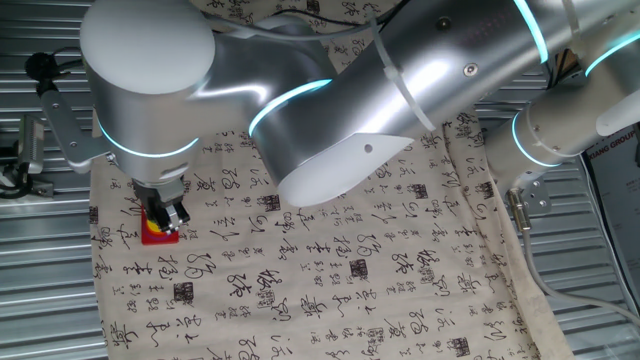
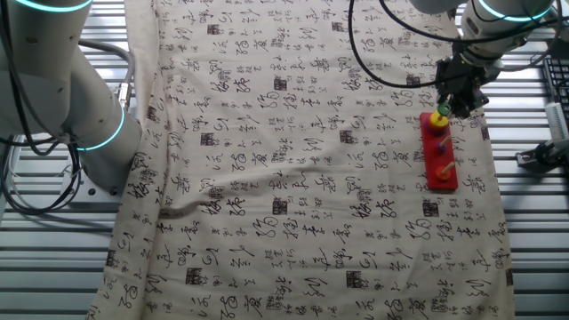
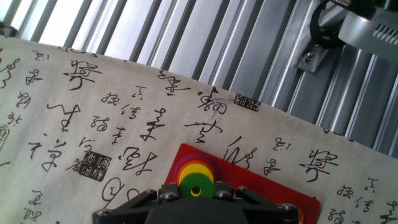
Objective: Take out one Hanoi block and throw it aside
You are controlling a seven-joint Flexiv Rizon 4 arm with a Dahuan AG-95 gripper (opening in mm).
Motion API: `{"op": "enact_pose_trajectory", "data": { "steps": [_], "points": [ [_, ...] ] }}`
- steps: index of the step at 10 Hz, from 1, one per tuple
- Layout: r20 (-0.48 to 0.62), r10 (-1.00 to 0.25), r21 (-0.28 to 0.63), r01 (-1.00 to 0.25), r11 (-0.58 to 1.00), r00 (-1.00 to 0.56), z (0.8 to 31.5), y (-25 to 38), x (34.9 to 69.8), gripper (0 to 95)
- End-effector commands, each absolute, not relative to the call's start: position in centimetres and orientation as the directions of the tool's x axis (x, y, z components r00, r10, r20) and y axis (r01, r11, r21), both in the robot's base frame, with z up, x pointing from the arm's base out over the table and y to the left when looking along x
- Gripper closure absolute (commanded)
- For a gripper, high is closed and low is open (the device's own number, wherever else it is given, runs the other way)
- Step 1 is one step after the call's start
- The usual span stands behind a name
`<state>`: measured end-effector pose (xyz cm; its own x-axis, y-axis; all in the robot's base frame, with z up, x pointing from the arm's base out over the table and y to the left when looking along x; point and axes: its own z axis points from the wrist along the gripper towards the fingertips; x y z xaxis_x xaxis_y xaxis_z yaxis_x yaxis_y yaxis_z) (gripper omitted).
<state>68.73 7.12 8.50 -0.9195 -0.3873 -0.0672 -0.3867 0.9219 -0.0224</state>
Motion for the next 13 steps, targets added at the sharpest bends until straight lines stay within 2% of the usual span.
{"op": "enact_pose_trajectory", "data": {
  "steps": [1,9,13],
  "points": [
    [-0.067,-0.387,-0.022,-0.386,0.922,-0.920,8.7,7.2,68.6,95.0],
    [-0.059,-0.387,-0.013,-0.387,0.922,-0.920,10.3,7.1,67.5,95.0],
    [-0.076,-0.386,-0.023,-0.385,0.923,-0.919,10.0,6.5,65.3,95.0]
  ]
}}
